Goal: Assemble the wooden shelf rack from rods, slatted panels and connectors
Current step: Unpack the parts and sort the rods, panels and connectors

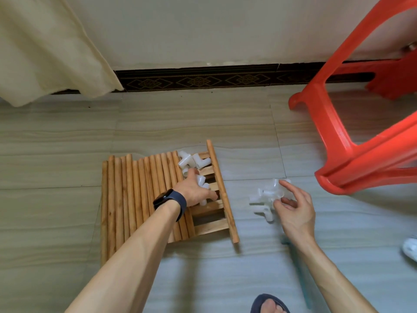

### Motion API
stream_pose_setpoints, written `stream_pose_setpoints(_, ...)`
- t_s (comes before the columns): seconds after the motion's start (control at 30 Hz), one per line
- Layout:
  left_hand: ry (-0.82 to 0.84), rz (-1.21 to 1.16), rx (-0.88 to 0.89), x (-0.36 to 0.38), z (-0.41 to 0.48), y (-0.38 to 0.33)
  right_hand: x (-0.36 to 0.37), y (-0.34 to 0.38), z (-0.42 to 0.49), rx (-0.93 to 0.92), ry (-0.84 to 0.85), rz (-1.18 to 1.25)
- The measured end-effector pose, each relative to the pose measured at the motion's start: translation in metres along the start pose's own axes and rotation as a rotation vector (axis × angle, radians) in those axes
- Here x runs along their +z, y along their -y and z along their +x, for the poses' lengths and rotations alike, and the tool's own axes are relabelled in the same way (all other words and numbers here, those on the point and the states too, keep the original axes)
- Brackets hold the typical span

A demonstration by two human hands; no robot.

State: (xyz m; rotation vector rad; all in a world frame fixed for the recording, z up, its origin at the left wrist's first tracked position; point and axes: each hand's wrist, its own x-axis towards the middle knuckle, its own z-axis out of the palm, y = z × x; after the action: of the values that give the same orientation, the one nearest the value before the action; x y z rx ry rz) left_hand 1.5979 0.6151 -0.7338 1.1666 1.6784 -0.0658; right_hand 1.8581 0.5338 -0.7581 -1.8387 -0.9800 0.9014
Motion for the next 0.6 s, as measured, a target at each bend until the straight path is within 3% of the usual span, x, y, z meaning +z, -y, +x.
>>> stream_pose_setpoints(0.23,-0.032,0.064,0.149,-0.004,-0.030,-0.004,-0.033,-0.022,0.015,0.126,-0.143,0.051)
stream_pose_setpoints(0.43,-0.033,-0.075,0.313,0.016,-0.041,-0.041,-0.042,-0.018,0.037,0.238,-0.273,0.185)
stream_pose_setpoints(0.6,-0.053,-0.124,0.327,0.055,-0.009,-0.080,-0.031,-0.008,0.065,0.223,-0.200,0.139)
